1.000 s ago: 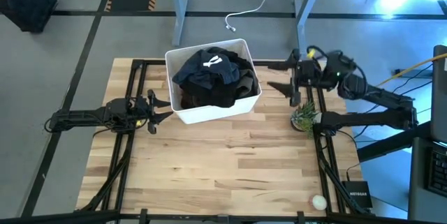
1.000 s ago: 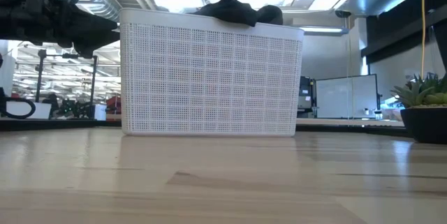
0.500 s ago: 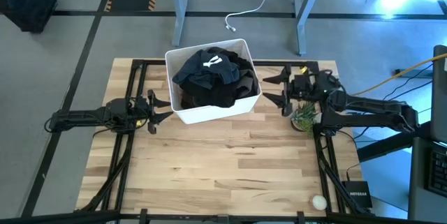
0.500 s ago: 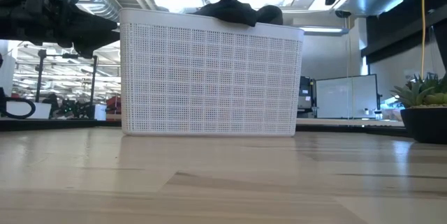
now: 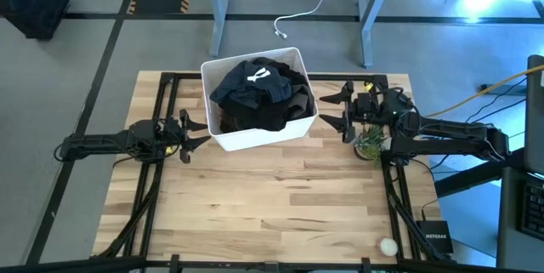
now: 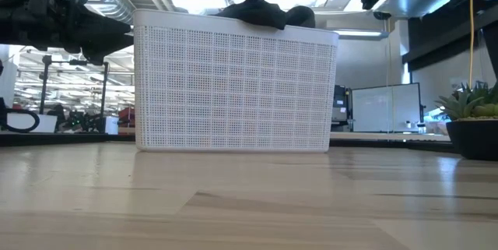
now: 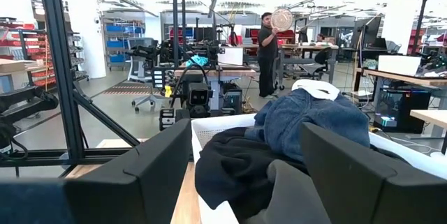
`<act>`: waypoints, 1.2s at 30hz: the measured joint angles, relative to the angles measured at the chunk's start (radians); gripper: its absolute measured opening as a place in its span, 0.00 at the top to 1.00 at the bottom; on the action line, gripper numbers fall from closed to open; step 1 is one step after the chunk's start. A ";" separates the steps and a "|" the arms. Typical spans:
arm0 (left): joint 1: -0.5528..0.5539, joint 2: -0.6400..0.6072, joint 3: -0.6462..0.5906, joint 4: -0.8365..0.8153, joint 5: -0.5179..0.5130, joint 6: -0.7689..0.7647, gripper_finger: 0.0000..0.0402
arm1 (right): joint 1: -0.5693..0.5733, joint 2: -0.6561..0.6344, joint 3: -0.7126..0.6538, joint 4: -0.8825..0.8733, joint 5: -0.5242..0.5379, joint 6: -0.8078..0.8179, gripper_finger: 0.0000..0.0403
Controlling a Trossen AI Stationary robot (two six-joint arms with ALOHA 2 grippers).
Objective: Sort clothes
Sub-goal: Return to Home Position
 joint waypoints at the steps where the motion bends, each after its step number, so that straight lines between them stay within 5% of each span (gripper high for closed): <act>1: 0.000 0.000 0.000 0.000 0.000 0.000 0.54 | 0.000 0.000 0.000 0.000 0.000 0.000 0.30; 19: 0.000 0.000 0.000 0.000 0.000 0.000 0.54 | 0.000 -0.022 -0.025 0.059 0.003 -0.018 0.30; 36: 0.000 0.000 0.000 0.000 0.000 0.000 0.54 | 0.000 -0.296 -0.298 0.094 -0.021 0.035 0.30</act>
